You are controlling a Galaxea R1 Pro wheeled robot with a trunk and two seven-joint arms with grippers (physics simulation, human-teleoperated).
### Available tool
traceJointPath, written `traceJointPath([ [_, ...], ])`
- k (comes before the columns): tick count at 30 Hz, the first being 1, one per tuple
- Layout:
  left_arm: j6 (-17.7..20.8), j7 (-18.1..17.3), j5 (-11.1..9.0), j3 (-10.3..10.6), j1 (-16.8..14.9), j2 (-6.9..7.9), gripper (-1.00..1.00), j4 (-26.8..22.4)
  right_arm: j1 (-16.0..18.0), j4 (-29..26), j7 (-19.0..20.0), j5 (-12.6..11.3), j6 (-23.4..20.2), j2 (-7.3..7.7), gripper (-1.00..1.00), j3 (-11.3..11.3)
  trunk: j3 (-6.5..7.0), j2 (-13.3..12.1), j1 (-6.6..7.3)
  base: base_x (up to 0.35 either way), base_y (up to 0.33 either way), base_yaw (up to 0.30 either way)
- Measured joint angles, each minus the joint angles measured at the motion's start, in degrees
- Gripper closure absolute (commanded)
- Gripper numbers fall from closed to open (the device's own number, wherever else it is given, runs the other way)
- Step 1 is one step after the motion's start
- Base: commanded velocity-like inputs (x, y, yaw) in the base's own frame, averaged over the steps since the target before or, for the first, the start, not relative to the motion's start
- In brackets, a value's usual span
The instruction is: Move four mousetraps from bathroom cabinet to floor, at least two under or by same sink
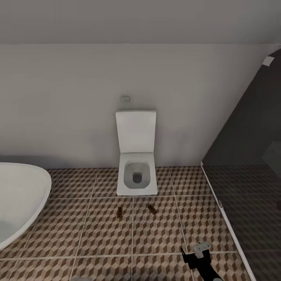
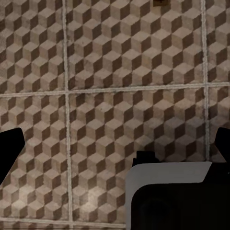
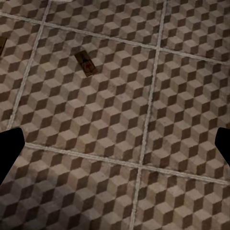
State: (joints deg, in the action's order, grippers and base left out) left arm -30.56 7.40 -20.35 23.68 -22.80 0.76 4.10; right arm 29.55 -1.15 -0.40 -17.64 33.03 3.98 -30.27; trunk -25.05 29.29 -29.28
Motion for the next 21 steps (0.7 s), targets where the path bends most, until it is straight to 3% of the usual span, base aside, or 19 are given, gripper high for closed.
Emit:
traceJointPath([
  [16,0.1,0.2,-0.1,0.0,2.1,0.56,-1.00,0.0,-0.2,0.0,-1.2,-0.1,-0.5,-0.03,-1.00,0.0,4.38,-6.4,3.52,0.000,0.000,0.000],
  [21,0.1,0.2,-0.1,0.0,2.7,0.74,-1.00,0.0,-1.1,0.1,-1.5,-0.2,-1.0,-0.03,-1.00,0.0,4.85,-6.5,3.53,0.000,0.000,0.000],
])
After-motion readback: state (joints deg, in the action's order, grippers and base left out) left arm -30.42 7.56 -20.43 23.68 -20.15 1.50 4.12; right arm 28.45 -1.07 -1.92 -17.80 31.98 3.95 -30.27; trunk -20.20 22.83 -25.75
